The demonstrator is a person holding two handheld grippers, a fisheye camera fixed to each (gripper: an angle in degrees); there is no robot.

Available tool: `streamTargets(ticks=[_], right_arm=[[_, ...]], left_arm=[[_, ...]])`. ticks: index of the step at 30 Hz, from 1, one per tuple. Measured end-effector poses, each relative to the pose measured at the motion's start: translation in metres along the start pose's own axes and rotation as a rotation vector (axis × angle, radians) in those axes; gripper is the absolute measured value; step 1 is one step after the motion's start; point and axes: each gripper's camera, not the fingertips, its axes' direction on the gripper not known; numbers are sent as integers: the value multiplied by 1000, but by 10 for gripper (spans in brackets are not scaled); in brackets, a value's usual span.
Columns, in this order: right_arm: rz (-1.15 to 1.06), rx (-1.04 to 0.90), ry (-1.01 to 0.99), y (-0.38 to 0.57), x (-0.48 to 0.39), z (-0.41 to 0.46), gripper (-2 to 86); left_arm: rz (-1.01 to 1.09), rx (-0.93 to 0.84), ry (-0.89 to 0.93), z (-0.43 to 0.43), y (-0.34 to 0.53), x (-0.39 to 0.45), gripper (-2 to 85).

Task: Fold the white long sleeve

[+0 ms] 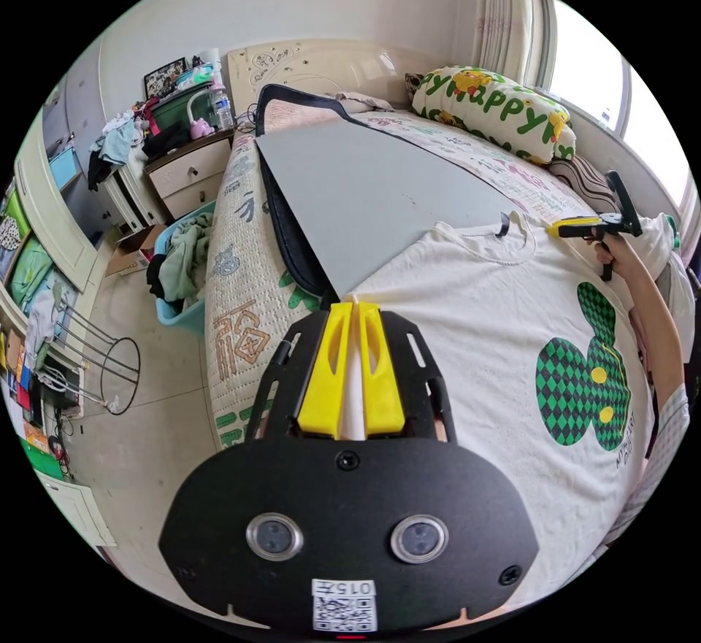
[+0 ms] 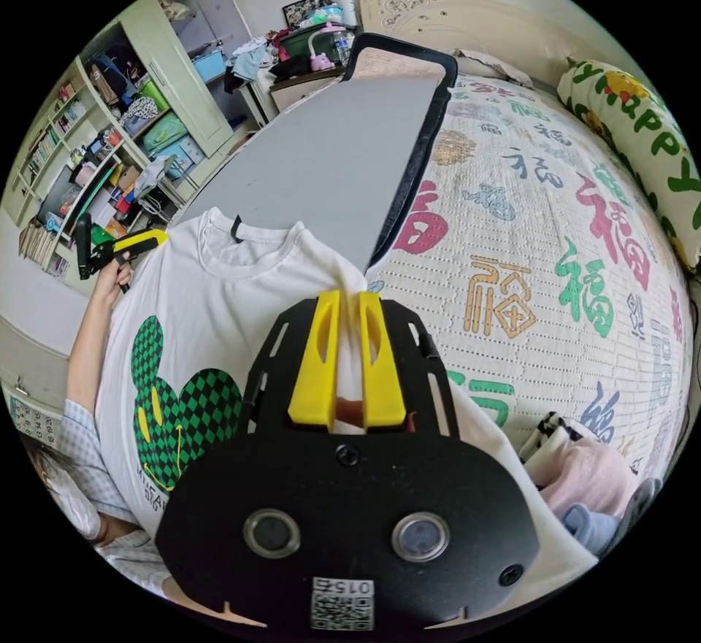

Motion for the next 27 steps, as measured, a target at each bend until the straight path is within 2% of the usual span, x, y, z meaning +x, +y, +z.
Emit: streamTargets(ticks=[6,11,14,17,22,25,27], right_arm=[[43,1,169,-9,-15,16,8],[125,16,131,-4,-6,0,59],[146,14,124,7,0,-29,75],[117,-52,94,19,1,-50,94],[105,-279,192,40,-3,-36,104],[135,-391,340,50,-2,-15,84],[142,-372,388,54,-5,-13,80]], left_arm=[[-2,-5,-34,9,-3,-3,9],[-53,3,32,6,2,-28,16],[-125,124,54,-22,23,-57,22],[-115,139,132,-37,47,-81,31],[-27,-89,121,-10,84,-91,72],[-57,-51,110,-6,96,-102,61],[-62,-53,108,-3,97,-111,47]])
